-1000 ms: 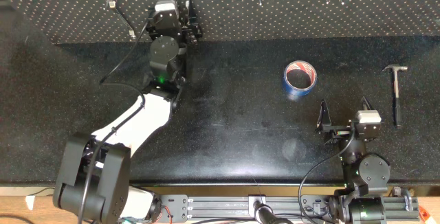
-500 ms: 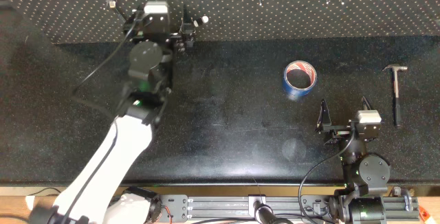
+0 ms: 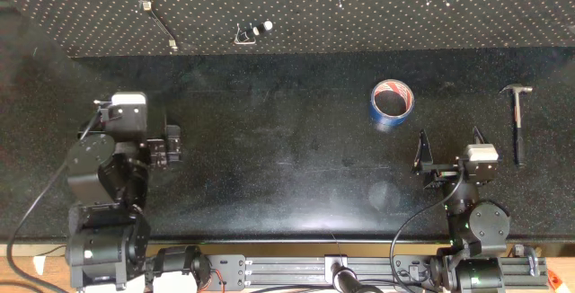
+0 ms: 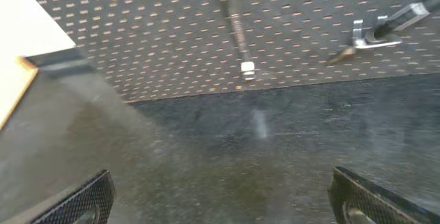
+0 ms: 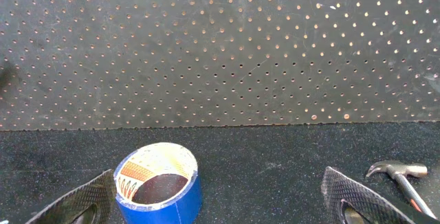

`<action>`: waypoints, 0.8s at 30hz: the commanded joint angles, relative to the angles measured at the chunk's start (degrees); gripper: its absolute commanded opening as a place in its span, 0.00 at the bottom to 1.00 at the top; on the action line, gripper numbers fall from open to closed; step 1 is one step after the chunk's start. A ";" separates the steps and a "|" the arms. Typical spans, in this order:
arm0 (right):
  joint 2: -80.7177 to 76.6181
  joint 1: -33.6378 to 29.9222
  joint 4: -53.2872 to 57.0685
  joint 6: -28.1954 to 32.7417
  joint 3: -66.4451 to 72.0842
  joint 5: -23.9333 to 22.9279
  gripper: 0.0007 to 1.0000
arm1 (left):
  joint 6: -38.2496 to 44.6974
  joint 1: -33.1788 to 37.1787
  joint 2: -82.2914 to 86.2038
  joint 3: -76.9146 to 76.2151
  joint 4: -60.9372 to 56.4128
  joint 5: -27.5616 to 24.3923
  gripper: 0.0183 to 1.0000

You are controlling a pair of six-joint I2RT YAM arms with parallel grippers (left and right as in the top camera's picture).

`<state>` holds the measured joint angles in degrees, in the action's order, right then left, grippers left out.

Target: Place Tools Onto Pegboard

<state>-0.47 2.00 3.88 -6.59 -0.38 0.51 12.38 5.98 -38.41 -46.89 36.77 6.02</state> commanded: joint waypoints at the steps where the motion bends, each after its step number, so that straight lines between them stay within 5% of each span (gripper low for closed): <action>1: 0.31 0.17 0.33 0.44 0.15 -0.52 0.98 | 0.81 0.39 1.40 -0.07 0.90 -7.06 0.99; 19: 0.31 0.17 0.33 0.44 0.15 -0.52 0.98 | 1.44 0.39 13.09 -10.01 27.17 -7.04 0.99; 24: 0.31 0.17 0.33 0.44 0.15 -0.52 0.98 | 1.68 0.39 13.18 -10.34 30.77 -15.91 0.99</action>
<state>-0.47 2.00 3.88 -6.59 -0.38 0.51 14.68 6.13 -25.85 -56.05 68.03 -4.19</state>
